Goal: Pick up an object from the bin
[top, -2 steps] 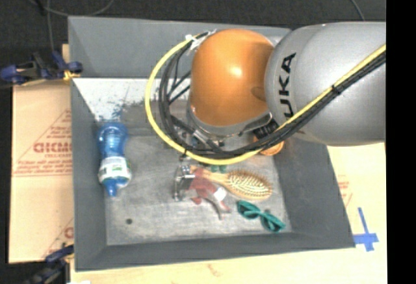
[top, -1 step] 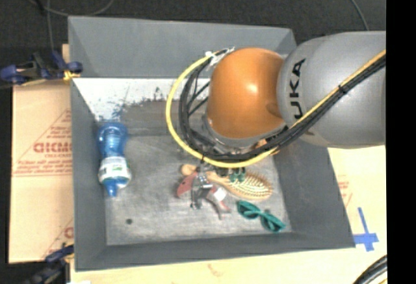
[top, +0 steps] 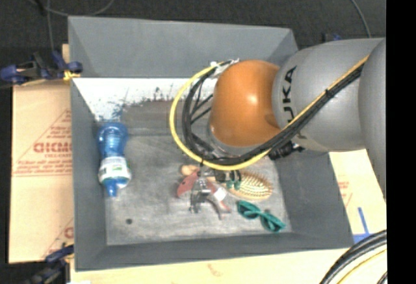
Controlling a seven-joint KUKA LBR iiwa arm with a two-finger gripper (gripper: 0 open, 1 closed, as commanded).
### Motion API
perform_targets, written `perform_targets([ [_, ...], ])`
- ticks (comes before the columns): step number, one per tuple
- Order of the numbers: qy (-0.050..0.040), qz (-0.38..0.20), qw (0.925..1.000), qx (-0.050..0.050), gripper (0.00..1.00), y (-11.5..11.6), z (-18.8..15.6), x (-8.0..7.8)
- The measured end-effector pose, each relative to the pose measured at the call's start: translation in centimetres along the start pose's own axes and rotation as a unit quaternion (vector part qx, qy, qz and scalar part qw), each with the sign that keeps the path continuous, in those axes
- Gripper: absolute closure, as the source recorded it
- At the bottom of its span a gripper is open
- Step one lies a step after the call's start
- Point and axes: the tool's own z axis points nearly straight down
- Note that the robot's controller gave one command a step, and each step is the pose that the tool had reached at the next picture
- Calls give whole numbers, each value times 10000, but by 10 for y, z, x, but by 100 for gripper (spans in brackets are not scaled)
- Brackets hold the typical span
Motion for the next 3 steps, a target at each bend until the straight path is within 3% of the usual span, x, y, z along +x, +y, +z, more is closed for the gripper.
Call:
perform_targets([
  [1, -12, -288, 9996, 2, 0, -10, 45, -17],
  [2, -109, 861, 9962, -30, 100, -28, 85, -18],
  [3, -108, 866, 9962, -31, 100, -28, 85, -18],
])
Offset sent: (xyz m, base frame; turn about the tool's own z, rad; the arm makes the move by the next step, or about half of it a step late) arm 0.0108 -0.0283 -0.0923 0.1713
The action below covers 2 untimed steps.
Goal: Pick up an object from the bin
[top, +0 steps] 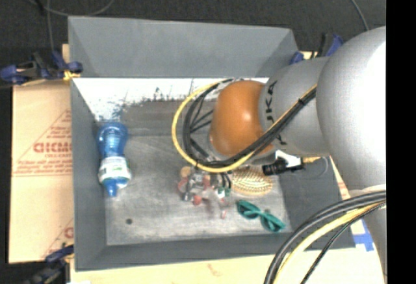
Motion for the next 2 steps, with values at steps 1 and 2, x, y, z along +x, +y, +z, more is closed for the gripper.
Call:
perform_targets([
  [1, 131, 40, 9999, 42, 100, -1, -25, -3],
  [2, 120, -46, 9999, 47, 100, -1, -73, -19],
])
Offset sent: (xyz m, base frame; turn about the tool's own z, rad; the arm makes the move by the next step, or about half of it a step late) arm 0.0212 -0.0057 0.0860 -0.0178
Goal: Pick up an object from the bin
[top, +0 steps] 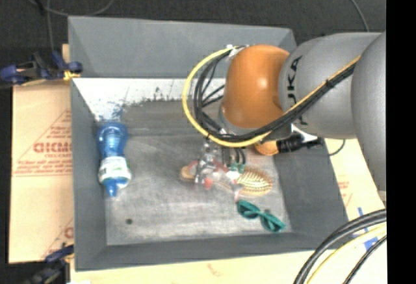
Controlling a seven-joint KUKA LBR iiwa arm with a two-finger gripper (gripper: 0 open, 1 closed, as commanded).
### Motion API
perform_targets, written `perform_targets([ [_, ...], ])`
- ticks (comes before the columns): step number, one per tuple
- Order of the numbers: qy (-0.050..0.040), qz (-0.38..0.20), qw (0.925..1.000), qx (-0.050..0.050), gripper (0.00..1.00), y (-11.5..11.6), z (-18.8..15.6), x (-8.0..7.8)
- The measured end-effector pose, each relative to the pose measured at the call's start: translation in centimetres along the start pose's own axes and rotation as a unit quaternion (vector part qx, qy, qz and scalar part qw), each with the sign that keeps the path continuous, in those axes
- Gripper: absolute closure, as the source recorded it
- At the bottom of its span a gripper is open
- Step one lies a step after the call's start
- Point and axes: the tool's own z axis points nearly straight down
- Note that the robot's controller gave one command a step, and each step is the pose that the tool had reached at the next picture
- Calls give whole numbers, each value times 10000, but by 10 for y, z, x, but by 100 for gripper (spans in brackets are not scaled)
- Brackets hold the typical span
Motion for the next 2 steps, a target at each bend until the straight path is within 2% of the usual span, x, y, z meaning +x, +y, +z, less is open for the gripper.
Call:
perform_targets([
  [1, -7, 258, 9997, -7, 100, -5, -32, 11],
  [2, -4, 262, 9997, 3, 100, 8, -66, 2],
])
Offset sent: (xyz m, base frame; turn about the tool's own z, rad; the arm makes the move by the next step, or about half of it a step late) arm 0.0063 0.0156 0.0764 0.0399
